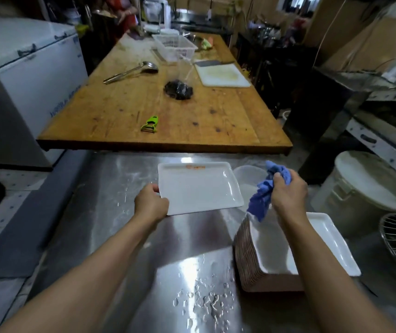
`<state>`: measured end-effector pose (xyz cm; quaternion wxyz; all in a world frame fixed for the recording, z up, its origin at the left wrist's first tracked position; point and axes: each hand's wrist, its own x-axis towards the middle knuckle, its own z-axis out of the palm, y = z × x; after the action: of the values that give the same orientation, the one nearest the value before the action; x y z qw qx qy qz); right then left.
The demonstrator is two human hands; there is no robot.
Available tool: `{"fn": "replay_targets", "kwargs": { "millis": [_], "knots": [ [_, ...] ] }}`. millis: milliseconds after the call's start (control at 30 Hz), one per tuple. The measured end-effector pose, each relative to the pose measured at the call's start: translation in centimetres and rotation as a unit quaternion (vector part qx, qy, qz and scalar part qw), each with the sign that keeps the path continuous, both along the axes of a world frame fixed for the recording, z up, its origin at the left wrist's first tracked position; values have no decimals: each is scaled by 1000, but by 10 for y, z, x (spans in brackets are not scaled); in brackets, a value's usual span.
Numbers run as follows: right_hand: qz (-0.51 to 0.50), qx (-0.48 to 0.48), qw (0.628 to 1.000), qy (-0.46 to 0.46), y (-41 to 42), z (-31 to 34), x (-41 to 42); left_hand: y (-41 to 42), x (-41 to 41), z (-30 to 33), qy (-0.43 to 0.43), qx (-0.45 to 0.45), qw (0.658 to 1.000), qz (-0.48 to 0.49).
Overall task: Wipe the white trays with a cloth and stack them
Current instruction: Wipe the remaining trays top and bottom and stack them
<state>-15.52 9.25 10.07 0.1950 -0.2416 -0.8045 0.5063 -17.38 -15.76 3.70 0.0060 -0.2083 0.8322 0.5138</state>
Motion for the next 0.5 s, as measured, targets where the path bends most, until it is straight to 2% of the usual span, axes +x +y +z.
{"fn": "replay_targets", "kwargs": {
  "millis": [233, 500],
  "knots": [
    [-39, 17, 999, 4, 47, 7, 2, 62, -37, 41, 88, -92, 991, -39],
    [-46, 12, 999, -1, 78, 5, -2, 115, -41, 54, 175, -211, 957, -95]
  ]
}}
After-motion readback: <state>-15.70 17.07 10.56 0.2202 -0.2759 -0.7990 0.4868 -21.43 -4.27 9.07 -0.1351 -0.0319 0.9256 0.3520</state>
